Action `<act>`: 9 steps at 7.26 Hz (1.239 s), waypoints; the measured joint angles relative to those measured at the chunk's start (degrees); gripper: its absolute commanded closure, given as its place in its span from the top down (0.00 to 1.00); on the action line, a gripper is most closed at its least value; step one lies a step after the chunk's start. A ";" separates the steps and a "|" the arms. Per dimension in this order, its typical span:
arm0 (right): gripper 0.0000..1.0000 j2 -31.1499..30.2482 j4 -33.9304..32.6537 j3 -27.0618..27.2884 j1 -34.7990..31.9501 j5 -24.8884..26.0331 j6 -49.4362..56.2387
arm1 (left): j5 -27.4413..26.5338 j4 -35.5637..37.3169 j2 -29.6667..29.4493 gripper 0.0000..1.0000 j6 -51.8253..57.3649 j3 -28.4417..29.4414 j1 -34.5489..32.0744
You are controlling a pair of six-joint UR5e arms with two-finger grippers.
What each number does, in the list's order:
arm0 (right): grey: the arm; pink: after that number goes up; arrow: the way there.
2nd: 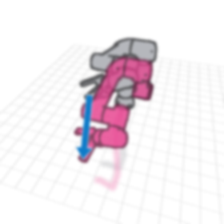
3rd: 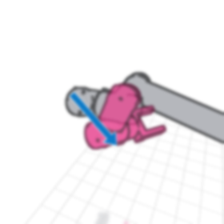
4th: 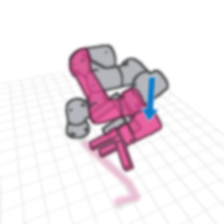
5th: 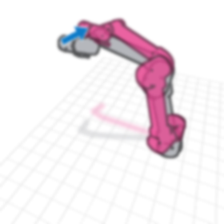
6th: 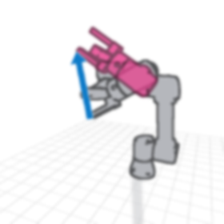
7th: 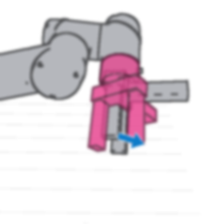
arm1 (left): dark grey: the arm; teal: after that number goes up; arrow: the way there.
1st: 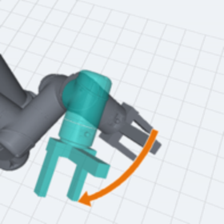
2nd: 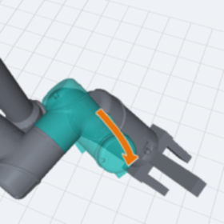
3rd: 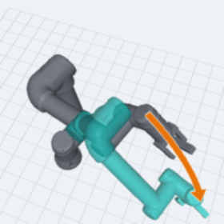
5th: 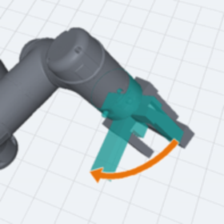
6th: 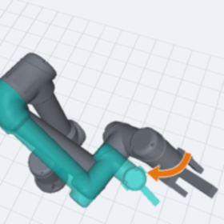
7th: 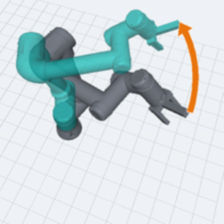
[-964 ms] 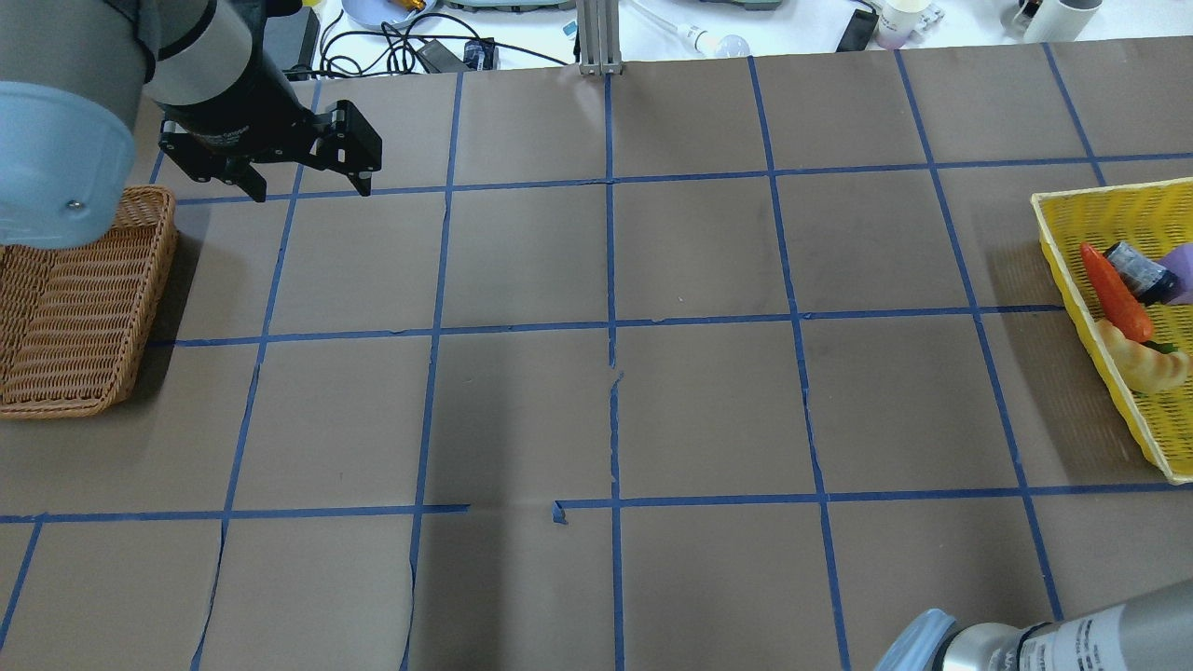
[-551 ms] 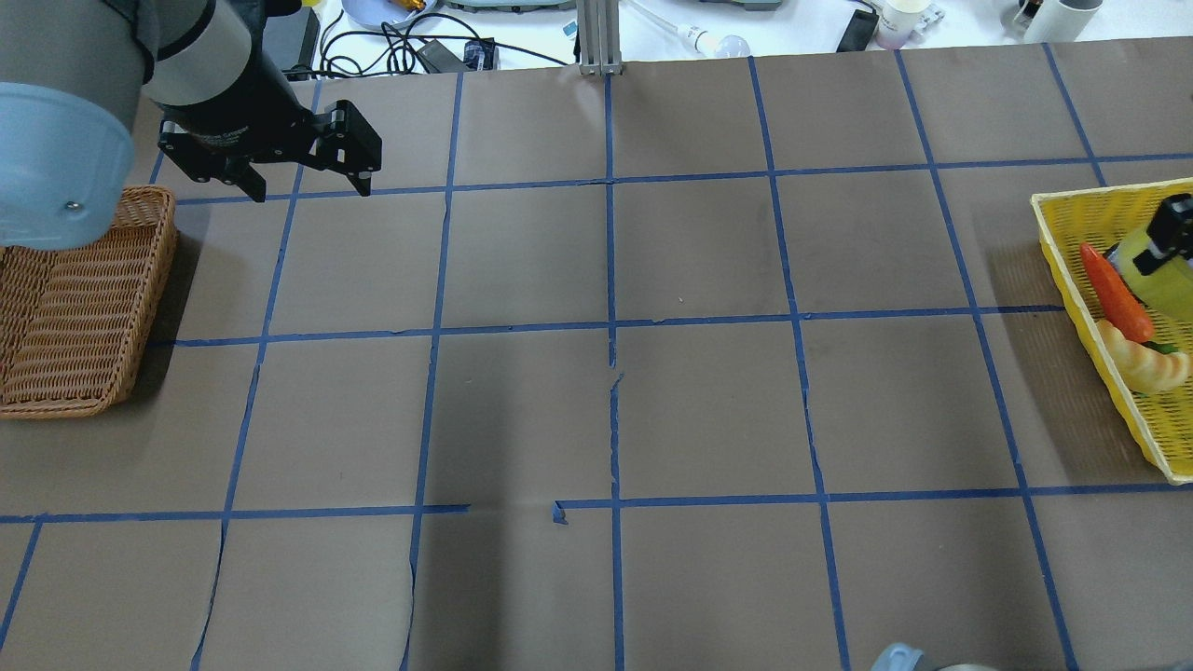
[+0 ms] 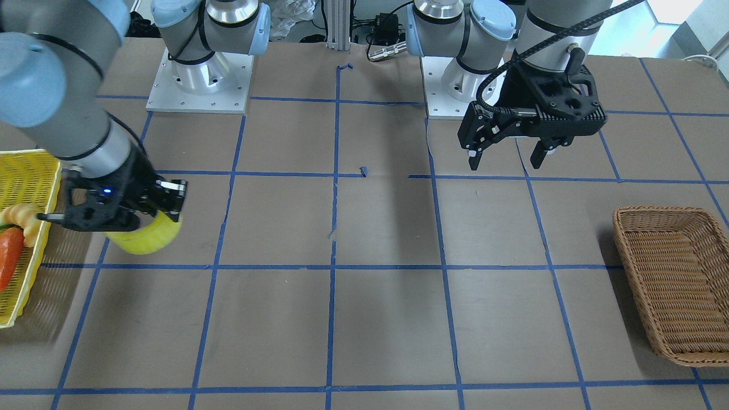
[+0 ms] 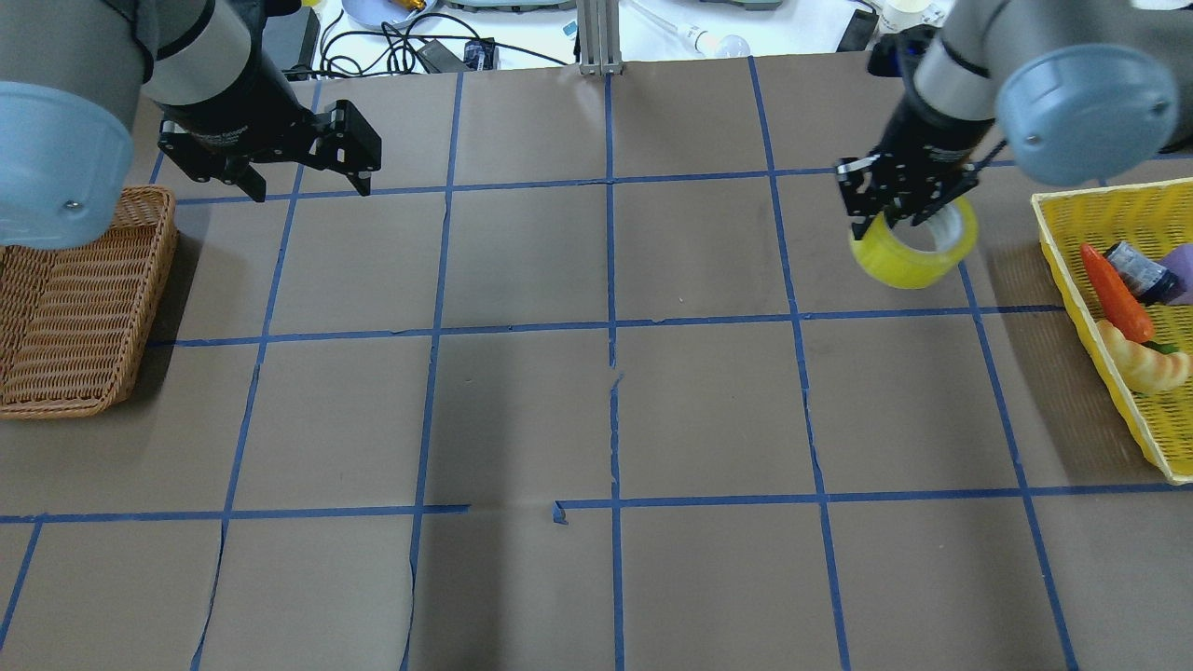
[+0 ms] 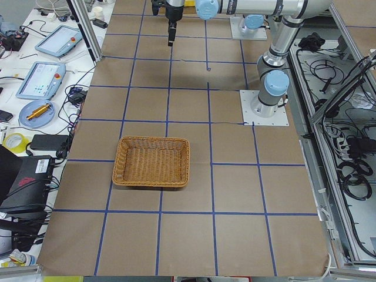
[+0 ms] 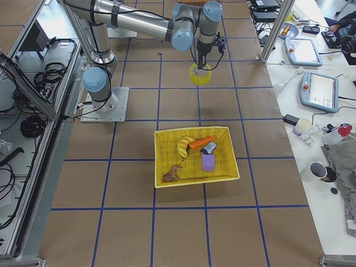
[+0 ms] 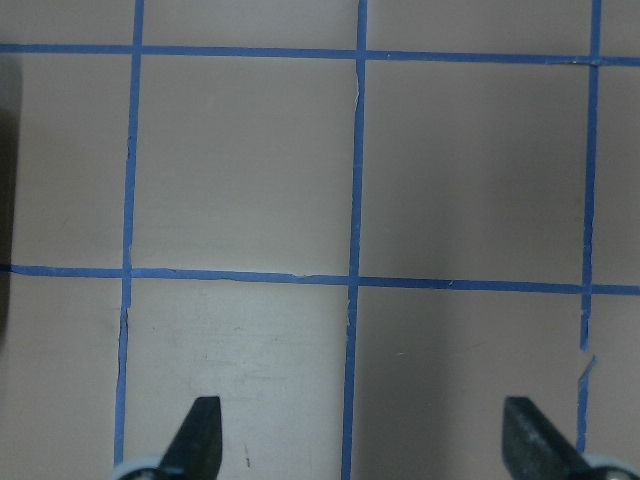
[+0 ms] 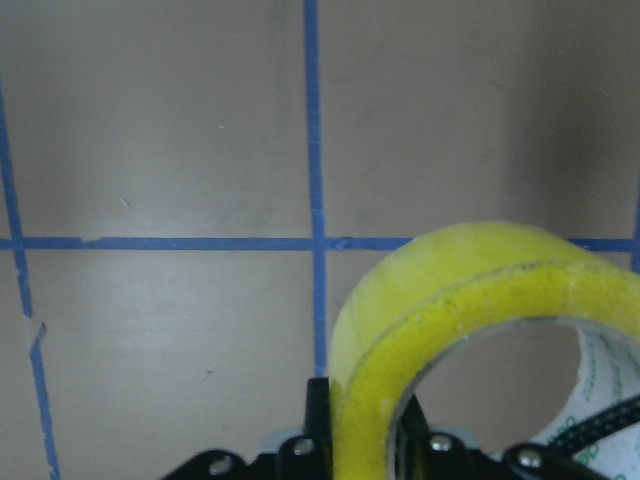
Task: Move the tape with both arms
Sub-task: 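Grasp the yellow tape roll with the right gripper and lift, then carry the tape roll to the table center and release it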
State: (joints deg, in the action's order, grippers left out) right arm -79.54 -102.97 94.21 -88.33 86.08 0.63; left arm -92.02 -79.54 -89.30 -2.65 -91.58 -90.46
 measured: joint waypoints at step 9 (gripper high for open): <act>0.99 22.68 -20.96 -6.24 -25.15 -1.29 -36.04 | 0.00 0.00 0.00 1.00 0.01 0.05 0.02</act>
State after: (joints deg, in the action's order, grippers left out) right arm -56.86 -123.93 87.97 -113.48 84.80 -35.41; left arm -92.02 -79.54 -89.30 -2.64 -91.53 -90.44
